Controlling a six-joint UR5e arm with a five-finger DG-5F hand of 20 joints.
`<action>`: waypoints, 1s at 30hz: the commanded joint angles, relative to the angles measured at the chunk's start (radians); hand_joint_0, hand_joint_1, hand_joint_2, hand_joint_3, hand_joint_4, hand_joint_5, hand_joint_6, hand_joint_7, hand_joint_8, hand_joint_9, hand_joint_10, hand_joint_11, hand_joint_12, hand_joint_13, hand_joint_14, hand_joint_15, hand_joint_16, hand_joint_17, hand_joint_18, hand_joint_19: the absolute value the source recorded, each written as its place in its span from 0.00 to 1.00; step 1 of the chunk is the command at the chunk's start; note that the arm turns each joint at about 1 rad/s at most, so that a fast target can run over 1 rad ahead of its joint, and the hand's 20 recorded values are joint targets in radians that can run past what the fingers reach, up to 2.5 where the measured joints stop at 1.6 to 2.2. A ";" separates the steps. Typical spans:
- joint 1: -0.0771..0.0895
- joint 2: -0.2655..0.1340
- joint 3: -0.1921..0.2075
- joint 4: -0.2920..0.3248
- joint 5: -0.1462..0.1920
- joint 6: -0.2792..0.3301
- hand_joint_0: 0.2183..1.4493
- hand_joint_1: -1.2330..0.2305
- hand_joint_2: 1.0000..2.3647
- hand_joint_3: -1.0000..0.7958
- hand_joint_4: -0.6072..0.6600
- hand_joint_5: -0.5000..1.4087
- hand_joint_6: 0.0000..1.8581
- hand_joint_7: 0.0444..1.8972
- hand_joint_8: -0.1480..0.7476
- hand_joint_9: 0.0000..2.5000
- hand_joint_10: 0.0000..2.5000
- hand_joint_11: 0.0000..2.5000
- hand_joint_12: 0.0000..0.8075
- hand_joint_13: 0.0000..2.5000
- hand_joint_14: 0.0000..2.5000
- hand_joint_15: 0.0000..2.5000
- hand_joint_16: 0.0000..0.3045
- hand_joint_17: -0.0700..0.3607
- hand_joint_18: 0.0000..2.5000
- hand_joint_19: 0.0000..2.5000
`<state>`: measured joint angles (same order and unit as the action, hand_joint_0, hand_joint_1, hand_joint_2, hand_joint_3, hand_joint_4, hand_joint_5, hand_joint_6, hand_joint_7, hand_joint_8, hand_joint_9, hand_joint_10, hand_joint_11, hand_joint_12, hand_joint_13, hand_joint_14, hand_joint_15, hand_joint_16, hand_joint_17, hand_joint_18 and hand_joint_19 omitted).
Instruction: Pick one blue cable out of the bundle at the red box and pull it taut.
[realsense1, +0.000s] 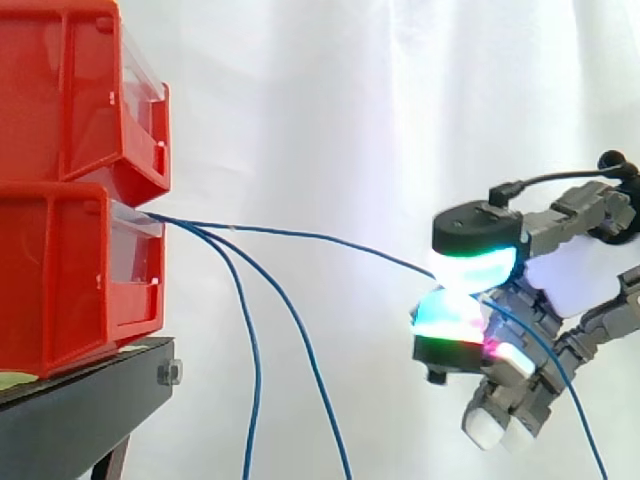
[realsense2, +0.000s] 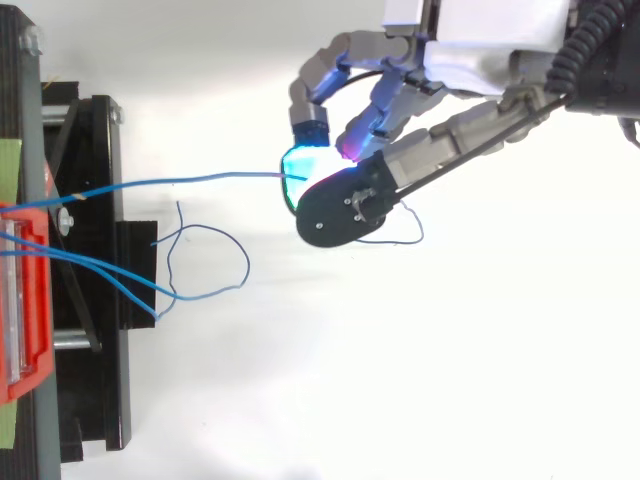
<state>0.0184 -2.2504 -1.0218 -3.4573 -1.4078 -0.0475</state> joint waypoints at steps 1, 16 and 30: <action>-0.006 0.003 0.008 -0.042 0.000 0.031 0.32 0.32 0.01 0.45 0.62 0.21 0.49 0.57 0.61 0.45 0.00 0.36 0.44 0.31 0.01 0.16 0.17 0.43 0.26 0.11; -0.008 0.002 0.006 -0.052 0.003 0.110 0.32 0.33 0.01 0.44 0.62 0.21 0.49 0.55 0.61 0.46 0.00 0.44 0.44 0.31 0.01 0.16 0.17 0.43 0.25 0.11; 0.000 0.003 -0.092 0.041 -0.008 0.123 0.32 0.33 0.01 0.44 0.62 0.20 0.49 0.55 0.60 0.45 0.00 0.43 0.43 0.31 0.01 0.16 0.17 0.43 0.25 0.11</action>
<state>0.0178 -2.2476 -1.1083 -3.4448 -1.4150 0.0751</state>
